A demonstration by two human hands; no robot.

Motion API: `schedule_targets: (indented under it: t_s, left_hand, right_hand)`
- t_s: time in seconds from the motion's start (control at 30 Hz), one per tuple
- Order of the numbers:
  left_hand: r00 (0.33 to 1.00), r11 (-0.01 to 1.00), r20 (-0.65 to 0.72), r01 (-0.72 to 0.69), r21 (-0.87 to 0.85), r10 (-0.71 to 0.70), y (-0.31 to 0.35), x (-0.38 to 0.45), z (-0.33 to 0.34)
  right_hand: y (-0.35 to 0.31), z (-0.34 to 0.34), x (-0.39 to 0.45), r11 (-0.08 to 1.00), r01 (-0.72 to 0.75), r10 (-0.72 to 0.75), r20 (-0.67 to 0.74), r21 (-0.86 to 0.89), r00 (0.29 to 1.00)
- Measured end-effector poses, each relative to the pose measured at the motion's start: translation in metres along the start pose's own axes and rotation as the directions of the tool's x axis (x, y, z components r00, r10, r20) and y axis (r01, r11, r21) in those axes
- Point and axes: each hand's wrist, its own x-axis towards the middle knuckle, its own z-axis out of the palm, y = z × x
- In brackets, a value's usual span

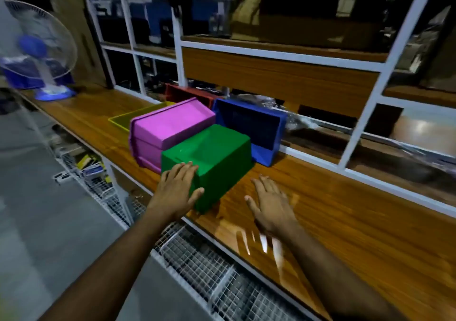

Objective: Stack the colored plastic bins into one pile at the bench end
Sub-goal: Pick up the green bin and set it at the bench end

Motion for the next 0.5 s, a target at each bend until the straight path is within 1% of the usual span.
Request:
schedule_targets:
  t_s: [0.07,0.13,0.23,0.3,0.37,0.43,0.5]
  left_hand:
    - [0.999,0.999,-0.021,0.039,-0.013,-0.040,-0.024,0.014,0.000]
    - [0.999,0.999,-0.029,0.035,-0.001,-0.035,-0.047,0.034,0.003]
    - [0.999,1.000,-0.039,0.005,0.012,-0.005,-0.072,0.067,0.011]
    - [0.999,0.999,-0.030,-0.023,0.023,0.024,-0.083,0.089,0.012]
    - [0.997,0.997,-0.028,-0.073,0.023,0.073,-0.089,0.110,0.015]
    - [0.994,0.994,-0.006,-0.108,0.025,0.108,-0.093,0.128,0.018]
    - [0.994,0.994,0.021,-0.109,-0.004,0.109,-0.097,0.144,0.019]
  right_hand:
    - [-0.015,0.009,0.025,1.000,0.025,-0.025,0.000,0.012,1.000]
    - [-0.028,0.018,0.055,0.998,0.035,-0.035,-0.004,0.049,0.999]
    - [-0.046,0.037,0.105,0.988,-0.011,0.016,-0.031,0.155,0.999]
    - [-0.064,0.046,0.138,0.946,-0.131,0.151,-0.046,0.297,0.987]
    - [-0.082,0.050,0.166,0.849,-0.261,0.311,-0.036,0.460,0.950]
    - [-0.093,0.050,0.185,0.772,-0.340,0.416,-0.023,0.537,0.909]
    - [-0.091,0.054,0.197,0.724,-0.401,0.486,-0.001,0.561,0.874]
